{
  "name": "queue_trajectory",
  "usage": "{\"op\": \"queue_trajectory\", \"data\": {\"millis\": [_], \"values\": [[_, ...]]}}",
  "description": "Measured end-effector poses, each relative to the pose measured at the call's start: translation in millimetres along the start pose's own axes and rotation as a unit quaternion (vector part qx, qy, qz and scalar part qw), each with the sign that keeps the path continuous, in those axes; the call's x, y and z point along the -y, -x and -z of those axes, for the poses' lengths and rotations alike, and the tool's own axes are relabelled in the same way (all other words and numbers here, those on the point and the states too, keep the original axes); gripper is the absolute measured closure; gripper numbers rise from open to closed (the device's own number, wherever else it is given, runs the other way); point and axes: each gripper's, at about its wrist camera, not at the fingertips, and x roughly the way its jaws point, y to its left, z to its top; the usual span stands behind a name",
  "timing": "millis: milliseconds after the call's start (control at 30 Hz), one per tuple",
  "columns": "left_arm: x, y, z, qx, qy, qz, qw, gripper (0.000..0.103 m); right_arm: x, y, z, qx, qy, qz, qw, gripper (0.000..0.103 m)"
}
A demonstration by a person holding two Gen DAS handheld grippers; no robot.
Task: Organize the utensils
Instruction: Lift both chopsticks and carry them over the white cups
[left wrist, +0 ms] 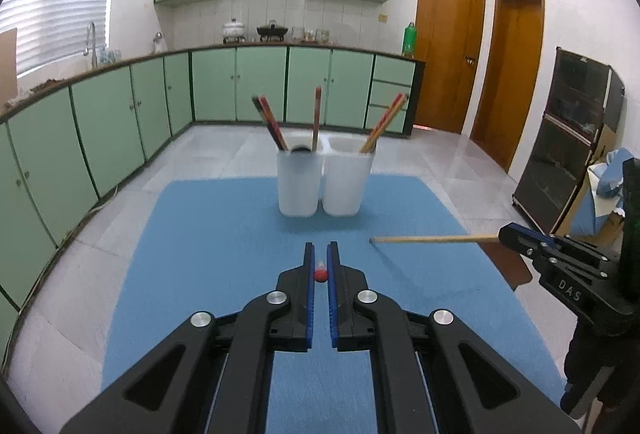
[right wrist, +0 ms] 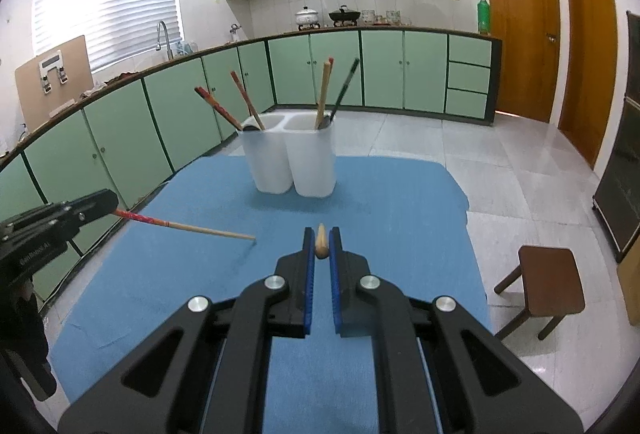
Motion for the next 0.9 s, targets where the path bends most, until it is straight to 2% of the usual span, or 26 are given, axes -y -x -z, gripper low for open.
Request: {"op": "queue_trajectory", "data": {"millis": [133,500,733,900], "values": [[-1,4,-14,0.017,-0.009,-0.001,0.9998,0.097,-1,1,-14,0.007,0.009,-0.009,1.000,0.097],[-3,-14,-72,0.044,-0.036,0.007,0.9983,0.097,-16,-7,-93,0.024,0.045,-0.040,0.998,0.097],[-11,6,-115,0.093,-0.047,-0.005,0.9945,0.097,-21,5,-159,0.064,0.056,-0.055,0.995,0.097],[-13,5,-151,0.117,-0.052,-0.011,0.9917,0.097,-22,1,-207,0.096,0.053,-0.057,0.992,0.097]]}}
